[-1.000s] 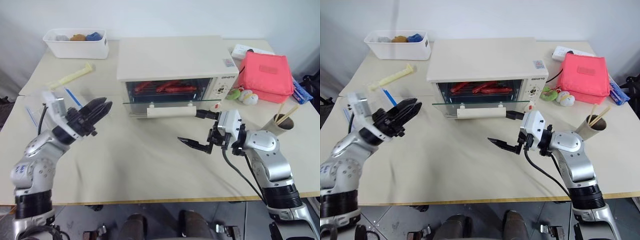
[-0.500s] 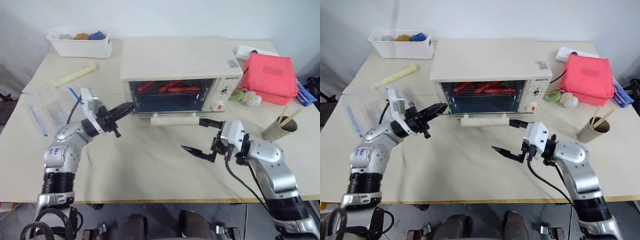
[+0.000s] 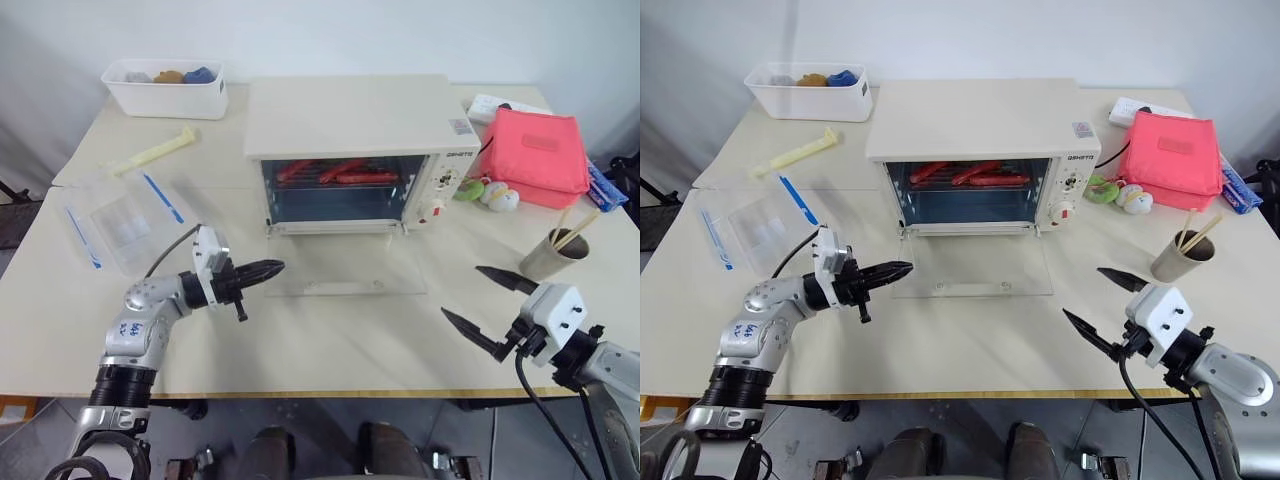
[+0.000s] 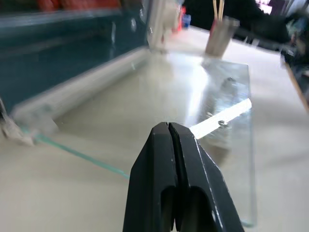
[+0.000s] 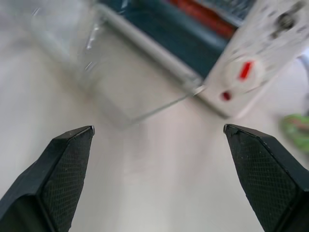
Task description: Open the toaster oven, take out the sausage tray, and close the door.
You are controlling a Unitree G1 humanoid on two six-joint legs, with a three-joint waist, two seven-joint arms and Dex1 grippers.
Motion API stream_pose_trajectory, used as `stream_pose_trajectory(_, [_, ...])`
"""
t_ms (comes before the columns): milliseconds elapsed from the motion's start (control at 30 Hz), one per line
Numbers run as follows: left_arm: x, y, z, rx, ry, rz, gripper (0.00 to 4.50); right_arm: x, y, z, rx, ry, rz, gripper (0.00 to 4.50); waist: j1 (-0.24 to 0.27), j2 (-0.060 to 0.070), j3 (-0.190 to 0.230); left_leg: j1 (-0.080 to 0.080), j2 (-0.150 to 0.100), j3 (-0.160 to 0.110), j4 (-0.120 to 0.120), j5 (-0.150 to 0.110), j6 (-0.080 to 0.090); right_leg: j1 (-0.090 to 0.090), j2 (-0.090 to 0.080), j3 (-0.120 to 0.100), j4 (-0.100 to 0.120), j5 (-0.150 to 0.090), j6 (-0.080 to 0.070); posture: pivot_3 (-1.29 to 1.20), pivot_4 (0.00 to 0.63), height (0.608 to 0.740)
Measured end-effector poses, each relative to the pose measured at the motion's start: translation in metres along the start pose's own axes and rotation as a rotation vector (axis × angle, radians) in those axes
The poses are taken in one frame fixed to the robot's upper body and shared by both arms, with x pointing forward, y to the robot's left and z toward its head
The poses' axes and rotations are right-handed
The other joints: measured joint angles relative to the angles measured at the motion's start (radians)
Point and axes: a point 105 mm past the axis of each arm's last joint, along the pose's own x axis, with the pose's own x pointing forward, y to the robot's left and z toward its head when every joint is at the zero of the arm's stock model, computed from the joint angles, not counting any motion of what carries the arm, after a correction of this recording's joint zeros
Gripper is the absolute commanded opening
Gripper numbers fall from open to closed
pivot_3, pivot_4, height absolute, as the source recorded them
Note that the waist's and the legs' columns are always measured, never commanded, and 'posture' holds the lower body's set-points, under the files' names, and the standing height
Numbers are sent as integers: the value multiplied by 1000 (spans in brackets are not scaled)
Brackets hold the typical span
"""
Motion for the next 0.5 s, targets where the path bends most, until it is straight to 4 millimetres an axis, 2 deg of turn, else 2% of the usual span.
stream_pose_trajectory(67, [-2,-2,-7,8,9,11,20,11,-9,12,-52,-35,-21,4500,-2,0,0,0,0,-1,0,0,0,-1,0,1,1,0,0,0,150,740])
stream_pose_trajectory(133, [-3,-1,-6,30,5,32,20,31,-10,29,-123,-86,-6,4500,-1,0,0,-1,0,-2,0,0,0,-1,0,1,1,0,0,0,150,740])
stream_pose_trajectory(233, [-3,0,-7,35,-15,74,20,67,6,53,-189,-165,60,4500,-6,0,0,-1,0,-3,0,0,0,-2,0,0,1,0,0,0,150,740])
stream_pose_trajectory(300, [-9,-4,-7,24,-36,97,20,99,13,66,-245,-160,27,4500,-13,0,0,-3,0,-3,0,0,0,-5,-1,1,4,0,0,0,150,740])
stream_pose_trajectory(333, [-10,-6,-6,20,-50,95,195,106,13,68,-271,-145,9,4500,-14,0,0,-4,0,-4,0,0,0,-8,-1,2,5,0,0,0,150,740])
stream_pose_trajectory(400, [-23,-9,-2,7,-98,136,579,127,12,70,-350,-125,-38,4500,-17,-1,0,-5,0,-4,0,-1,0,-10,-2,1,8,0,0,0,150,740])
stream_pose_trajectory(500, [-43,-11,12,33,-151,210,1471,154,19,71,-477,-137,-59,4500,-21,-1,0,-6,-1,-4,-1,-1,-1,-11,-2,1,8,0,0,0,150,740])
